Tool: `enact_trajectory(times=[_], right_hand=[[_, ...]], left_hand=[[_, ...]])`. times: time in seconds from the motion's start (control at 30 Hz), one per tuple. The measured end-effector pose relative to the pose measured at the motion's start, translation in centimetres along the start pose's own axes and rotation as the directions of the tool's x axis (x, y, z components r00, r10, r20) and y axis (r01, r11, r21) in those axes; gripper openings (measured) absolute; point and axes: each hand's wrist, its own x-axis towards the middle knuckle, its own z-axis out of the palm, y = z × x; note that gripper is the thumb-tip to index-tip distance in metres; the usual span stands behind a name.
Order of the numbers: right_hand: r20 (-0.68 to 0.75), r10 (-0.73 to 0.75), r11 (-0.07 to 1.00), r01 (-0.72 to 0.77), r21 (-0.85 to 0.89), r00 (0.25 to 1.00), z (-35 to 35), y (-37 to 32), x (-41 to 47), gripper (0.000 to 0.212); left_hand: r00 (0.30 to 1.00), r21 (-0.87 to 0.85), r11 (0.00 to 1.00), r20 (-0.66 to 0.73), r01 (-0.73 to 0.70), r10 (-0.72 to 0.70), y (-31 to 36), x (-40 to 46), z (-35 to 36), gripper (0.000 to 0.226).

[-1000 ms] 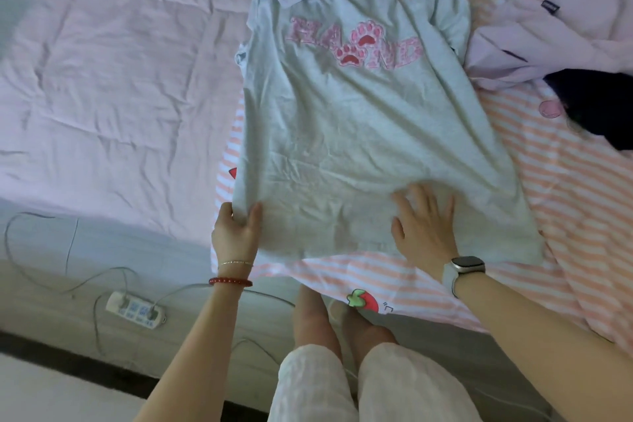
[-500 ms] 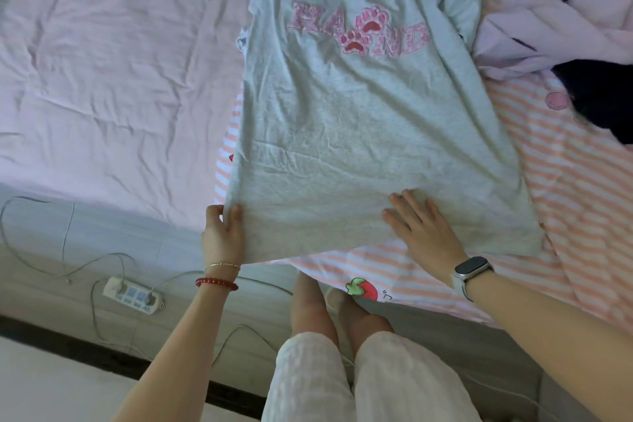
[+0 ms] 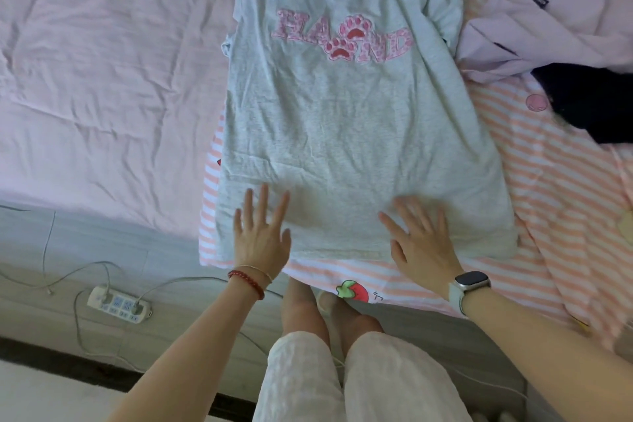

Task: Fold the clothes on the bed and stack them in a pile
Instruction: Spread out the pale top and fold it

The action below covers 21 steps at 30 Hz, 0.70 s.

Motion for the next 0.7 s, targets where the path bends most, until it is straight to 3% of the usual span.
enact_trajectory(times=[0.1, 0.17, 0.37, 0.6, 0.7], right_hand=[[0.278, 0.171, 0.985, -0.171, -0.022, 0.945, 1.6, 1.5, -0.8, 0.058], [0.298, 0.145, 0.988, -0.154, 0.005, 0.943, 2.2, 1.9, -2.6, 0.055], [0.112, 0.257, 0.949, -0.273, 0.157, 0.96, -1.1, 1.9, -2.2, 0.035], [-0.092, 0.244, 0.921, -0.201, 0.334, 0.965, -10.2, 4.0, 8.0, 0.039], [-0.15, 0.365, 0.852, -0.264, 0.452, 0.919, -13.2, 6.3, 12.8, 0.036]], left_hand=[[0.964, 0.086, 0.988, 0.246, -0.128, 0.104, 0.5, -0.2, 1.5, 0.066], [0.951, 0.081, 0.992, 0.303, -0.096, 0.067, 0.2, -0.7, 1.8, 0.06], [0.963, 0.054, 0.999, 0.268, 0.005, -0.019, 1.8, 2.6, -2.8, 0.038], [0.986, -0.08, 0.987, 0.086, -0.138, 0.145, 5.8, 13.6, -11.3, 0.038], [0.977, -0.079, 0.979, 0.083, -0.19, 0.196, 7.5, 19.3, -13.6, 0.044]])
